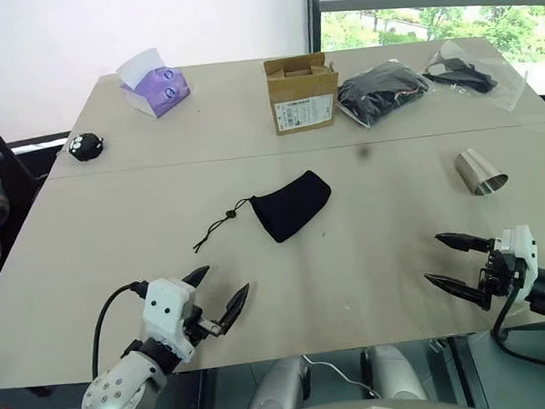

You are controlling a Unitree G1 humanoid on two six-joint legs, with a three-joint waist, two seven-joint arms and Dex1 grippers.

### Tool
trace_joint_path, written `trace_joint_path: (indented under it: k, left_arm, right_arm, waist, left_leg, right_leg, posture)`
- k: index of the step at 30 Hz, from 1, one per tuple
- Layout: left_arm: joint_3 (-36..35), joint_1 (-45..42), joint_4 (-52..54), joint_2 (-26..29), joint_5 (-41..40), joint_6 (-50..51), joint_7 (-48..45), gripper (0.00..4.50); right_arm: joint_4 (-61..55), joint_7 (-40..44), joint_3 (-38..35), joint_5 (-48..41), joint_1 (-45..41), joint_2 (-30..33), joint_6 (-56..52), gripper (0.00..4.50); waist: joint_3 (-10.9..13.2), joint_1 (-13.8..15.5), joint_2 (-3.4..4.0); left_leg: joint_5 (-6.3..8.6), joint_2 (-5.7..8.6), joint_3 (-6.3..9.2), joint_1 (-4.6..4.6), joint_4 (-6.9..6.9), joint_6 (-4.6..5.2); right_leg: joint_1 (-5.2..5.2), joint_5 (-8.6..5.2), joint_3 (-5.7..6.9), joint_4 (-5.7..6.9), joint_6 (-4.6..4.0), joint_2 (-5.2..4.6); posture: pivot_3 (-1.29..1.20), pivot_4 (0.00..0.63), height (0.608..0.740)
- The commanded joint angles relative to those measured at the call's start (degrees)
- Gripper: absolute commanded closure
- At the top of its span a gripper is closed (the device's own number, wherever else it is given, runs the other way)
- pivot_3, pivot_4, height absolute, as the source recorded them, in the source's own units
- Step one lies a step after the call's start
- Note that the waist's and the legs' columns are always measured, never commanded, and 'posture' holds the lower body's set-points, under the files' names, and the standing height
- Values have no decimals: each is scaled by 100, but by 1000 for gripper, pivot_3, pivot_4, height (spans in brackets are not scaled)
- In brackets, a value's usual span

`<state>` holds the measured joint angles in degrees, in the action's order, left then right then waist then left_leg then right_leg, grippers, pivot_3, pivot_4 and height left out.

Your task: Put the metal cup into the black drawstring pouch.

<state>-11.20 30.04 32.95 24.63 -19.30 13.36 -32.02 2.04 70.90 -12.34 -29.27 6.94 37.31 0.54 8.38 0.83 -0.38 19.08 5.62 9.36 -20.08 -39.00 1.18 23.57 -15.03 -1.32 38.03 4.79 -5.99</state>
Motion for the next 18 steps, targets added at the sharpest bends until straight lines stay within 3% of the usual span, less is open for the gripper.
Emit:
trace_joint_path:
  k: [1, 18]
  left_arm:
    - [-81, -86, 1, 121, -67, -79, -119, 38]
    - [51, -458, -244, 286, -16, -214, -408, 38]
  right_arm:
    - [-378, -130, -204, -83, 128, 33, 48, 0]
    - [-579, -262, -50, -87, 198, -222, 317, 0]
  waist:
    - [0, 1, 0]
    - [1, -1, 3]
  left_leg:
    - [0, 0, 0, 0, 0, 0]
    - [0, 0, 7, 0, 7, 0]
  right_leg:
    - [0, 0, 0, 0, 0, 0]
    - [0, 0, 6, -4, 0, 0]
  posture:
    - [0, 150, 740]
    - [0, 150, 740]
